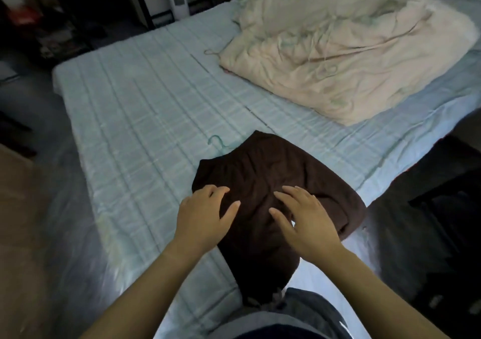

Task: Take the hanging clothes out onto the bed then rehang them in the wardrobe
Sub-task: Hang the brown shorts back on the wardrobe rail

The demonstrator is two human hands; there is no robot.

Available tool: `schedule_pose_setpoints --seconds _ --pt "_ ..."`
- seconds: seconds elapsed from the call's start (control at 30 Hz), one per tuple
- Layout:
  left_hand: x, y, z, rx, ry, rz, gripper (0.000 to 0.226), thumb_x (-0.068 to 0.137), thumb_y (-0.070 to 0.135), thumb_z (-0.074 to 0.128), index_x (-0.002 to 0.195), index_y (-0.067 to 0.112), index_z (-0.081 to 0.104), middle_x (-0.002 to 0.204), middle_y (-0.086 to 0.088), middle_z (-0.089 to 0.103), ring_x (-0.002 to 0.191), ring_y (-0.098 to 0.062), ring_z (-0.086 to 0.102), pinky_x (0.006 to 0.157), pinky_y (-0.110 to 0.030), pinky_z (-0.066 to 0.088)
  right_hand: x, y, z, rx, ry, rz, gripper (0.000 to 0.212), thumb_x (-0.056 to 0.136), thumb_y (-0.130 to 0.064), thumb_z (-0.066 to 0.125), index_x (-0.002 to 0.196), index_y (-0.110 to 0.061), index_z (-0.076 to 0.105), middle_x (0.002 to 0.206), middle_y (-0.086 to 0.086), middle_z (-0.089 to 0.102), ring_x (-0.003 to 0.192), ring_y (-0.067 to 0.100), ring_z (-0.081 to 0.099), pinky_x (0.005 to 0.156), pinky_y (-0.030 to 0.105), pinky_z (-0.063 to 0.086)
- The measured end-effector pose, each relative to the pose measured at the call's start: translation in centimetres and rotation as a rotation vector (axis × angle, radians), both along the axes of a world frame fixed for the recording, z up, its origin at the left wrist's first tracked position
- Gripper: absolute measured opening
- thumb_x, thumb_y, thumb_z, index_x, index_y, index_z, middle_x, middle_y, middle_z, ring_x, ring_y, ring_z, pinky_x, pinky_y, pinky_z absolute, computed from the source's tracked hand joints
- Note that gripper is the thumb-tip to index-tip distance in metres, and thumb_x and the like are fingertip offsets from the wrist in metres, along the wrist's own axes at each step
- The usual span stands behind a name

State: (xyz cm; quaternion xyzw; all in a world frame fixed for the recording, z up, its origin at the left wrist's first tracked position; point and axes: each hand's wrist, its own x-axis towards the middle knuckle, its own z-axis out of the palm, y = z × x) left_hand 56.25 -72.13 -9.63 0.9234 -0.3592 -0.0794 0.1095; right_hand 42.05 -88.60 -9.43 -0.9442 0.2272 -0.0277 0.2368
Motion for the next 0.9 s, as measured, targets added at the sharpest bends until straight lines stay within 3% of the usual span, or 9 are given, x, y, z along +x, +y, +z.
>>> schedule_pose_setpoints --seconds 0.17,0.33,0.5,0.7,0.83,0.9 --pt "4.1 -1.7 -1.3 0.02 0.048 0.125 0.068 0.087 0.066 0.02 0.132 0.024 0.049 0.128 0.002 0.055 0.113 -0.017 0.054 0.093 -0.038 0.045 6.6 -3.8 -1.9 -0.008 0.079 0.151 0.07 0.084 -0.063 0.018 0.13 -0.025 0.054 0.141 -0.002 0.046 0.136 0.02 0.033 0.111 0.045 0.022" --pt "8.2 -5.9 -2.1 0.007 0.08 0.264 0.075 0.082 0.067 0.014 0.132 0.024 0.049 0.126 0.002 0.057 0.108 -0.019 0.057 0.086 -0.036 0.046 14.3 -9.1 -2.9 0.019 0.06 0.308 0.067 0.087 -0.061 0.021 0.131 -0.022 0.054 0.141 0.0 0.047 0.135 0.021 0.034 0.111 0.045 0.023" --pt "11.7 -9.8 -4.2 0.027 0.132 0.439 0.076 0.081 0.067 0.015 0.131 0.023 0.05 0.125 0.001 0.058 0.106 -0.02 0.057 0.083 -0.033 0.045 20.7 -16.4 -5.4 0.054 0.16 0.49 0.054 0.095 -0.054 0.031 0.137 -0.023 0.045 0.147 -0.002 0.038 0.139 0.017 0.027 0.114 0.039 0.016" --pt "15.5 -13.0 -9.8 0.037 0.352 0.673 0.047 0.094 0.049 0.041 0.132 0.023 0.048 0.129 0.0 0.054 0.116 -0.019 0.052 0.09 -0.036 0.046 29.7 -22.6 -11.6 0.03 0.296 0.657 0.054 0.096 -0.048 0.038 0.14 -0.018 0.041 0.149 0.005 0.034 0.139 0.02 0.027 0.114 0.041 0.024" --pt "17.8 -14.2 -13.5 0.098 0.413 0.699 0.049 0.094 0.05 0.041 0.133 0.022 0.048 0.132 0.0 0.052 0.117 -0.02 0.052 0.092 -0.036 0.046 34.5 -23.9 -16.6 -0.103 0.354 0.7 0.054 0.096 -0.048 0.035 0.142 -0.019 0.038 0.153 0.005 0.026 0.143 0.025 0.012 0.114 0.051 0.009" --pt "19.2 -14.7 -15.5 0.144 0.445 0.679 0.06 0.089 0.059 0.031 0.133 0.023 0.048 0.132 0.0 0.051 0.116 -0.02 0.052 0.091 -0.037 0.046 36.5 -24.4 -19.1 -0.115 0.364 0.708 0.052 0.096 -0.046 0.039 0.14 -0.019 0.04 0.153 0.007 0.025 0.144 0.029 0.01 0.111 0.057 0.006"
